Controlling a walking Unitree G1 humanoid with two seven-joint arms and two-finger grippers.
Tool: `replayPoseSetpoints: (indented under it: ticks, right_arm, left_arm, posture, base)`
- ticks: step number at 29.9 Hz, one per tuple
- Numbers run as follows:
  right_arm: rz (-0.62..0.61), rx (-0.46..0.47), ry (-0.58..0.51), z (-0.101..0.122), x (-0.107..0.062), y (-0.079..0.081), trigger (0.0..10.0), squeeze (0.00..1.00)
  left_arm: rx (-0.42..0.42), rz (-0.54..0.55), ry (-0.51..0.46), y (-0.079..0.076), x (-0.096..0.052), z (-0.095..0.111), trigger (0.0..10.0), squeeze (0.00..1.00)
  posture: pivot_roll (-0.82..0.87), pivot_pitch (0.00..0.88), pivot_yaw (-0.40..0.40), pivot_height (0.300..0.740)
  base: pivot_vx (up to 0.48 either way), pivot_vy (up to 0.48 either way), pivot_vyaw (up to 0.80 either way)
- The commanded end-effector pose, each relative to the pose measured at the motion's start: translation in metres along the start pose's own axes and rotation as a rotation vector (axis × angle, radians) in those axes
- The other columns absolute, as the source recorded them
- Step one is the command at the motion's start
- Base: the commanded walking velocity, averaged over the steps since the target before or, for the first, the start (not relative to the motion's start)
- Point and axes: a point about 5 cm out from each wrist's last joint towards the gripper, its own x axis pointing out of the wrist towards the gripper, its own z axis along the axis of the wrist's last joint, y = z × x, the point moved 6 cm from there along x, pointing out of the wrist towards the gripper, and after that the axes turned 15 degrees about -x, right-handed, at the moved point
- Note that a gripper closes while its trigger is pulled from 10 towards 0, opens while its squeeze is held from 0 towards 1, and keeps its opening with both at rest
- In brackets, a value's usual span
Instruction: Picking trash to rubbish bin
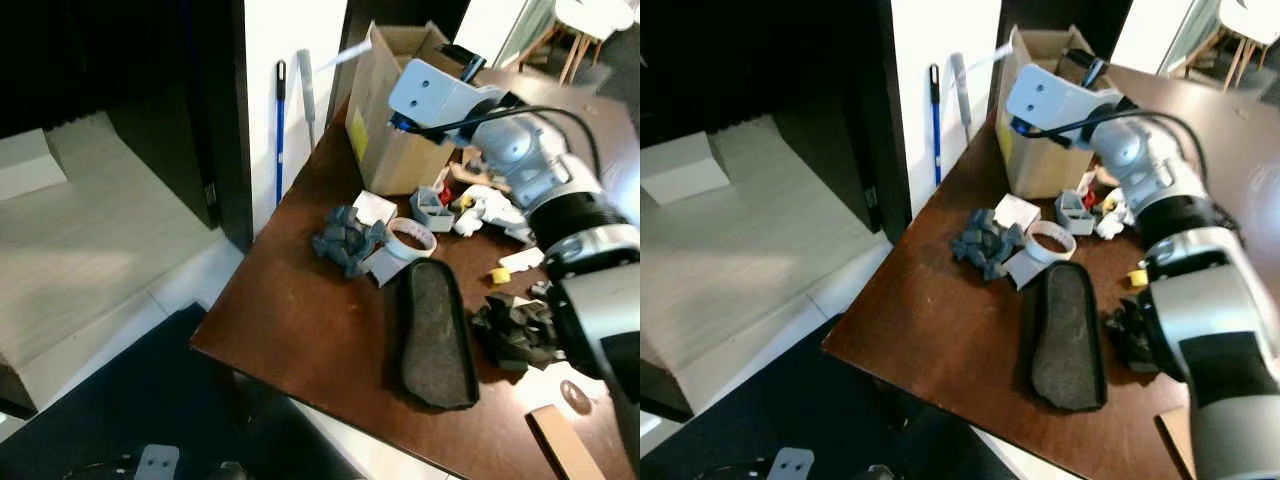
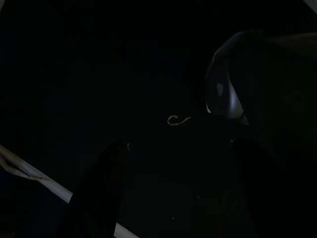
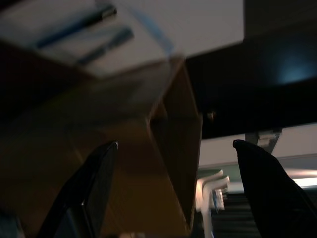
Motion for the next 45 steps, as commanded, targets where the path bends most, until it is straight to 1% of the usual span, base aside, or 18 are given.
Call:
replayPoseSetpoints:
  ticks: [1, 5, 6, 9, 12, 15, 16, 19, 21, 27, 28, 30, 34, 35, 38, 40, 43, 45]
  right_arm:
    - [0.012, -0.042, 0.043, -0.014, -0.004, -0.006, 10.0, 0.00]
    - [0.022, -0.037, 0.056, -0.020, -0.007, -0.007, 10.0, 0.00]
    - [0.038, -0.044, 0.070, -0.025, -0.009, -0.006, 10.0, 0.00]
    - [0.045, -0.048, 0.075, -0.027, -0.009, -0.005, 10.0, 0.00]
    - [0.063, -0.039, 0.065, -0.025, -0.009, 0.000, 10.0, 0.00]
    - [0.099, -0.033, 0.053, -0.022, -0.008, 0.012, 10.0, 0.00]
    - [0.099, -0.033, 0.053, -0.022, -0.008, 0.012, 10.0, 0.00]
    - [0.098, -0.021, 0.022, -0.014, -0.006, 0.012, 10.0, 0.00]
    - [0.093, -0.016, 0.009, -0.010, -0.004, 0.011, 10.0, 0.00]
    - [0.088, -0.014, -0.012, -0.005, -0.002, 0.008, 10.0, 0.00]
    - [0.086, -0.009, -0.029, -0.002, -0.002, 0.007, 10.0, 0.00]
    - [0.062, -0.010, -0.062, 0.005, -0.001, -0.001, 10.0, 0.00]
    - [0.049, -0.014, -0.073, 0.008, 0.000, -0.006, 10.0, 0.00]
    - [0.037, -0.022, -0.083, 0.010, 0.000, -0.011, 10.0, 0.00]
    - [0.025, -0.026, -0.086, 0.010, 0.000, -0.016, 10.0, 0.00]
    - [0.005, -0.025, -0.087, 0.010, -0.001, -0.022, 10.0, 0.00]
    - [-0.017, -0.037, -0.089, 0.010, -0.001, -0.030, 10.0, 0.00]
    - [-0.017, -0.037, -0.089, 0.010, -0.001, -0.030, 10.0, 0.00]
  left_arm:
    - [0.001, -0.078, 0.214, -0.027, -0.015, -0.075, 10.0, 0.00]
    - [0.003, -0.077, 0.216, -0.025, -0.016, -0.077, 10.0, 0.00]
    - [0.004, -0.076, 0.215, -0.023, -0.017, -0.078, 10.0, 0.00]
    - [0.004, -0.075, 0.213, -0.021, -0.018, -0.079, 10.0, 0.00]
    - [0.003, -0.079, 0.209, -0.022, -0.018, -0.079, 10.0, 0.00]
    - [0.001, -0.089, 0.210, -0.026, -0.019, -0.083, 10.0, 0.00]
    - [0.001, -0.089, 0.210, -0.026, -0.019, -0.083, 10.0, 0.00]
    - [-0.001, -0.094, 0.222, -0.028, -0.023, -0.092, 10.0, 0.00]
    - [-0.008, -0.088, 0.232, -0.026, -0.026, -0.098, 10.0, 0.00]
    - [-0.013, -0.080, 0.238, -0.022, -0.029, -0.103, 10.0, 0.00]
    - [-0.015, -0.078, 0.236, -0.021, -0.029, -0.103, 10.0, 0.00]
    - [-0.021, -0.076, 0.232, -0.020, -0.029, -0.103, 10.0, 0.00]
    - [-0.021, -0.080, 0.229, -0.021, -0.029, -0.103, 10.0, 0.00]
    - [-0.020, -0.087, 0.224, -0.024, -0.028, -0.101, 10.0, 0.00]
    - [-0.022, -0.093, 0.216, -0.026, -0.027, -0.099, 10.0, 0.00]
    - [-0.036, -0.090, 0.201, -0.025, -0.026, -0.094, 10.0, 0.00]
    - [-0.066, -0.073, 0.177, -0.022, -0.024, -0.088, 10.0, 0.00]
    - [-0.066, -0.073, 0.177, -0.022, -0.024, -0.088, 10.0, 0.00]
  posture:
    - [0.08, 0.263, -0.132, 0.740]
    - [0.08, 0.276, -0.130, 0.740]
    - [0.08, 0.287, -0.128, 0.740]
    - [0.07, 0.294, -0.124, 0.740]
    - [0.07, 0.299, -0.122, 0.740]
    - [0.08, 0.311, -0.120, 0.740]
    - [0.08, 0.311, -0.120, 0.740]
    - [0.09, 0.331, -0.118, 0.740]
    - [0.10, 0.339, -0.119, 0.740]
    - [0.11, 0.344, -0.119, 0.740]
    - [0.11, 0.344, -0.119, 0.740]
    - [0.11, 0.347, -0.118, 0.740]
    - [0.11, 0.348, -0.118, 0.740]
    - [0.11, 0.347, -0.119, 0.740]
    - [0.10, 0.346, -0.121, 0.740]
    - [0.10, 0.346, -0.124, 0.740]
    - [0.10, 0.345, -0.128, 0.740]
    - [0.10, 0.345, -0.128, 0.740]
  base:
    - [0.000, 0.000, 0.00]
    - [0.000, 0.000, 0.00]
    - [0.000, 0.000, 0.00]
    - [0.000, 0.000, 0.00]
    - [0.000, 0.000, 0.00]
    - [0.000, 0.000, 0.00]
    - [0.000, 0.000, 0.00]
    - [0.000, 0.000, 0.00]
    - [0.000, 0.000, 0.00]
    - [0.000, 0.000, 0.00]
    - [0.000, 0.000, 0.00]
    - [0.000, 0.000, 0.00]
    - [0.000, 0.000, 0.00]
    - [0.000, 0.000, 0.00]
    - [0.000, 0.000, 0.00]
    - [0.000, 0.000, 0.00]
    - [0.000, 0.000, 0.00]
    - [0.000, 0.000, 0.00]
